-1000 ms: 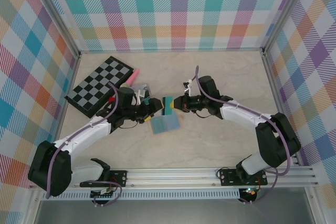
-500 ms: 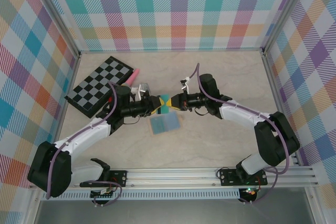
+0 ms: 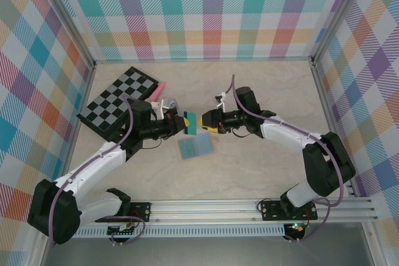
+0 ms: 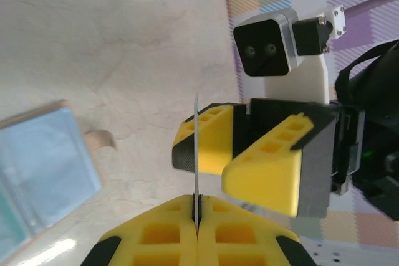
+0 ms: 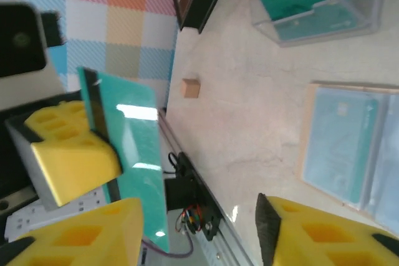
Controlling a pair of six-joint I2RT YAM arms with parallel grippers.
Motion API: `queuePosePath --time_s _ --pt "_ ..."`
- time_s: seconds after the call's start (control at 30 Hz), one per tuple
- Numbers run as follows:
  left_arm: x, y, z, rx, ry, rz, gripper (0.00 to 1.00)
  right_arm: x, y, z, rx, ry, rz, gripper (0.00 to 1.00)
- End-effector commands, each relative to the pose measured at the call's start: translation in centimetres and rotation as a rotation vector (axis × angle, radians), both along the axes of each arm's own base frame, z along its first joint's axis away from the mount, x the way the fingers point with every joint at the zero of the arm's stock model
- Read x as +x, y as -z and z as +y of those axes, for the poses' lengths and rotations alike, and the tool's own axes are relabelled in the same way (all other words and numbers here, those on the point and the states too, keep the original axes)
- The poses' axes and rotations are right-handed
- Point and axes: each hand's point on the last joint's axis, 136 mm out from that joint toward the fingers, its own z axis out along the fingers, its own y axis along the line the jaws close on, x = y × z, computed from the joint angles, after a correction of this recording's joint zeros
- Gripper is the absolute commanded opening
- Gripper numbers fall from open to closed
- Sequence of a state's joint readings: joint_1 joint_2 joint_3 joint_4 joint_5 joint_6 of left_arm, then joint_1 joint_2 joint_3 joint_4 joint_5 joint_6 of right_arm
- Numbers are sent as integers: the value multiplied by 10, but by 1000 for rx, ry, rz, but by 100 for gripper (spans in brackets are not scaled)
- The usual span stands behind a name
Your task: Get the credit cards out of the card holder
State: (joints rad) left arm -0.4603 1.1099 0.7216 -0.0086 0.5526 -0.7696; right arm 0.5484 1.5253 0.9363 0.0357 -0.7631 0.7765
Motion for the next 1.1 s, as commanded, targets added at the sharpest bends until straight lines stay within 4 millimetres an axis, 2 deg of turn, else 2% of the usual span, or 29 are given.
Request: queuePosePath --time_s 0.0,0.13,0.33,0.43,0.53,0.6,0.87,1.07 --pt "4 3 28 210 -57 -49 0 9 6 -18 -134 48 -55 65" --pt "0 16 54 444 -61 -39 0 22 20 -43 -304 106 -105 80" --pt "0 12 78 696 20 -128 0 35 32 -79 -509 164 -236 100" --pt "1 11 104 864 10 -161 0 34 45 -92 -578 176 -265 100" --pt "6 9 116 959 10 -197 0 31 58 -95 -586 176 -266 100" --pt "12 12 117 1002 44 -220 0 30 63 -97 -594 182 -257 100" --pt "43 25 90 1100 343 -508 0 26 68 -98 -582 183 -257 100" --pt "68 45 81 1109 559 -523 0 26 71 -99 -587 189 -254 100"
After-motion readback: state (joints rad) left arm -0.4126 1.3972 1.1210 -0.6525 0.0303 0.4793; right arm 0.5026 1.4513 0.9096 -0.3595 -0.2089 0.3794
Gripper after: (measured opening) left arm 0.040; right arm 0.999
